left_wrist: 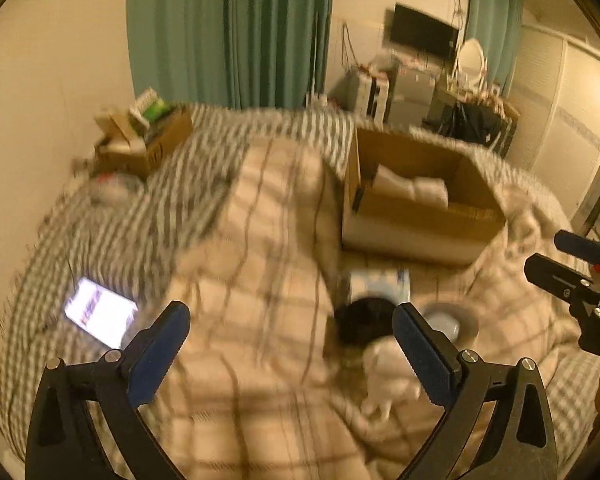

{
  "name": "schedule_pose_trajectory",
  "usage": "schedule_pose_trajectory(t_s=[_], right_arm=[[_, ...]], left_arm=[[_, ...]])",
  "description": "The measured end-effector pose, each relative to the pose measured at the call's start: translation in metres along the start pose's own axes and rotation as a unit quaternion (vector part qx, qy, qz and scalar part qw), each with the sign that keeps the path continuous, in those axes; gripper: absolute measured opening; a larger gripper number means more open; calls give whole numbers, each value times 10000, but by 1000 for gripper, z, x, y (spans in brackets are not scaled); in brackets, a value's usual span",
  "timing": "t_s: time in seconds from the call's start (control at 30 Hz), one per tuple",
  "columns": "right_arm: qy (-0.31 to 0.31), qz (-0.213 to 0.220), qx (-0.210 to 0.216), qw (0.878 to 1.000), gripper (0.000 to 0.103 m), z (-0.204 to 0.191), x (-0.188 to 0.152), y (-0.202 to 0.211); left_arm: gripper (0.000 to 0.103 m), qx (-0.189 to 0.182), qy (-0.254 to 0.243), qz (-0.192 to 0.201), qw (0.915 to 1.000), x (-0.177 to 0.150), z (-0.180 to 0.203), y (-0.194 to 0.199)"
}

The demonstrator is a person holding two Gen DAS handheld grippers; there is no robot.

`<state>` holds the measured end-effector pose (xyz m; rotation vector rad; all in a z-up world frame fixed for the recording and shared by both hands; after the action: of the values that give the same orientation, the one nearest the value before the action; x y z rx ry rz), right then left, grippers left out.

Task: Organize objects
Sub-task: 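Grasp the white tube with the right tool while the left tool grasps the white figurine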

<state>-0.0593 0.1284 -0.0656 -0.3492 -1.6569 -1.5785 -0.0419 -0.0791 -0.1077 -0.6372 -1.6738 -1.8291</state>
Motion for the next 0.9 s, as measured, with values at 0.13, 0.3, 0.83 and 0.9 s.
schedule_pose_trajectory(t_s=[0.13,0.3,0.83,0.9], right_arm=[[271,-370,45,9989,83,-3,-36,-23],[496,-883,312,9944,83,-16,-68,-47],[878,-1247,433,9873,15,-32,-87,-51],[793,-1096,406,9900,14,-24,-78,-40]], left_arm=[[103,148,-124,-511,9985,-35,2,-21],[103,69,-102,-482,9988,-38,5,-17],[103,250,-660,-809,9942,-52,27,-31],[103,275,-639,-825,9942,-51,28,-32]])
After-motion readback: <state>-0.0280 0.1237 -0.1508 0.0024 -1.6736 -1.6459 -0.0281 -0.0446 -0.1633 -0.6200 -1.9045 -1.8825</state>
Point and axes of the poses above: each gripper's, at about its wrist camera, not at the fingertips, and y roughly against the way its jaws point, z to its right, x to its top, the point moved 8 cm from there along -y, roughly the way its jaws point, and after that the axes turned 5 degrees about -x, right-handed, at the moved point
